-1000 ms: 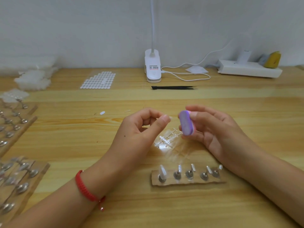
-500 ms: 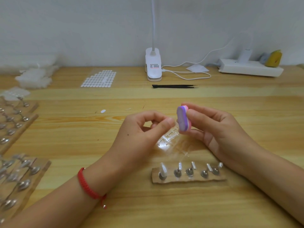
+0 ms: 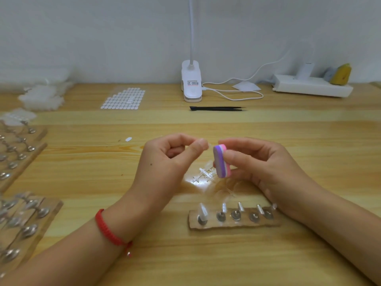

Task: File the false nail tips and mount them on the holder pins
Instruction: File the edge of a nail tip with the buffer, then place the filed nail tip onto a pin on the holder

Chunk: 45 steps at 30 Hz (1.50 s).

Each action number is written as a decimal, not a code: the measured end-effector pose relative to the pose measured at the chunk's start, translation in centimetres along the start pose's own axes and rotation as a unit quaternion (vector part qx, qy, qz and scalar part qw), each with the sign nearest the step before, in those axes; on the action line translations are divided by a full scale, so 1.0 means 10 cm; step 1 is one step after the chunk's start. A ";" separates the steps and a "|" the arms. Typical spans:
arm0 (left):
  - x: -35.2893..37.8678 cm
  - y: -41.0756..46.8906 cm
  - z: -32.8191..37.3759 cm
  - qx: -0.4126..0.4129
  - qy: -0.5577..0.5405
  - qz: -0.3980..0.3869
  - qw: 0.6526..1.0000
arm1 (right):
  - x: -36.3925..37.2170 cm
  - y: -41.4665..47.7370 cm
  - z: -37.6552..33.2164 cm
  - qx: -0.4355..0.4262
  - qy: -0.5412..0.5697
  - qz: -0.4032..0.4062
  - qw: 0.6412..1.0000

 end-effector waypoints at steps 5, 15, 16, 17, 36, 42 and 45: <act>0.06 -0.01 0.00 0.000 -0.004 -0.024 1.000 | 0.01 0.01 -0.01 -0.013 0.012 -0.001 1.000; -0.18 0.02 0.05 0.023 0.010 0.085 0.996 | 0.08 -0.04 0.00 -0.001 -0.064 -0.006 0.998; -0.20 0.02 0.06 0.020 0.000 0.094 0.995 | 0.02 -0.03 -0.03 -0.005 -0.010 0.001 1.000; -0.18 0.00 0.09 0.017 -0.012 0.091 0.996 | -0.05 -0.01 -0.05 -0.004 0.053 0.007 0.999; 0.19 -0.07 0.30 0.016 -0.063 -0.113 0.992 | 0.03 -0.12 -0.19 -0.065 -0.089 0.039 0.993; 0.10 -0.02 0.35 0.063 0.040 -0.122 0.990 | 0.14 -0.11 -0.14 -0.007 -0.077 -0.021 0.997; 0.08 0.01 0.50 0.134 0.098 -0.118 0.979 | 0.19 -0.11 -0.15 0.002 -0.088 -0.048 0.995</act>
Point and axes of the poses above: each hand's wrist, its own y-axis towards the middle knuckle, its own x-axis out of the palm, z = x × y, the point moved 9 cm from there along y, towards the middle knuckle, and after that the axes turned 15 degrees about x, right-handed, at the moved point
